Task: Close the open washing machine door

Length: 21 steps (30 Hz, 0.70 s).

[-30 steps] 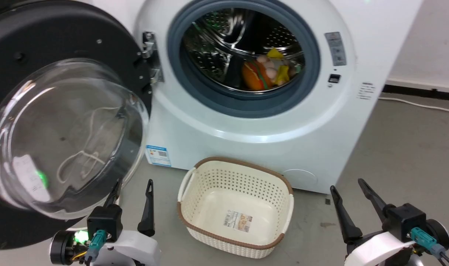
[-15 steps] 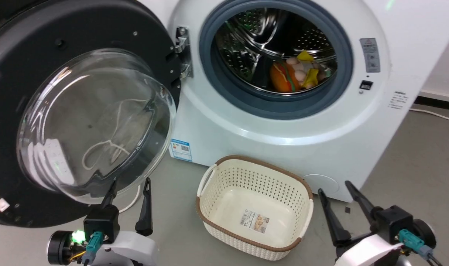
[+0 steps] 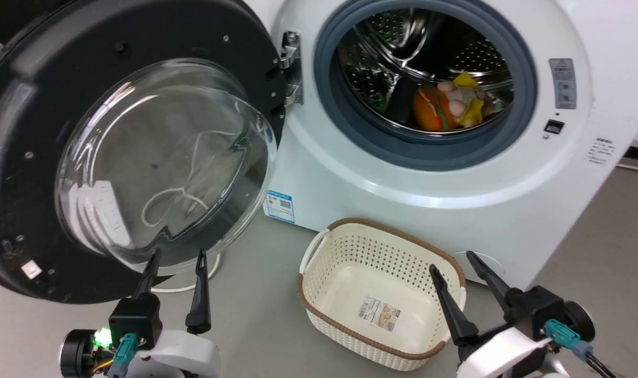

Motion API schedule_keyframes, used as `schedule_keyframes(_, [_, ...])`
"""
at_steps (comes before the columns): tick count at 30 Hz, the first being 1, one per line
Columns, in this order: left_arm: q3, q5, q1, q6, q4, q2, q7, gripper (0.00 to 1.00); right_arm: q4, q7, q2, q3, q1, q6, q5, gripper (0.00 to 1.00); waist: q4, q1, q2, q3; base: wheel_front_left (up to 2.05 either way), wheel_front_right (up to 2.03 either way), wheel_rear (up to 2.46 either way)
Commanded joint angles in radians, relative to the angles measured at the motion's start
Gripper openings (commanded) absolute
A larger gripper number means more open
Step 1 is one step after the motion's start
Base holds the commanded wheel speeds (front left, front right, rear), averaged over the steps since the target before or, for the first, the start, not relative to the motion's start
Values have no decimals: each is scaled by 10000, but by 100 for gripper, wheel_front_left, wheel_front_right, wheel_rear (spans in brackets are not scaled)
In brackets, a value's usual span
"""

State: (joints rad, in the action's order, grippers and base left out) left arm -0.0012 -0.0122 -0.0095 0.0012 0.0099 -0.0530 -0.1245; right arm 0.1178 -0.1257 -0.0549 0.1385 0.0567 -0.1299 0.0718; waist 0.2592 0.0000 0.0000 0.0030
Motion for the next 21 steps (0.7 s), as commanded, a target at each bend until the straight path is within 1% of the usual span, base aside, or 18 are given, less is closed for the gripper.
schedule_keyframes(1, [38, -59, 147, 72, -53, -18, -101, 100, 80, -90, 24, 99, 203, -4, 79, 100, 84, 0, 0, 19, 0, 0, 0])
schedule_keyframes(21, [321, -135, 349, 169, -198, 7, -518, 100, 664, -508, 32, 937, 720, -5, 363, 100, 992, 0, 0, 163, 0, 0, 0])
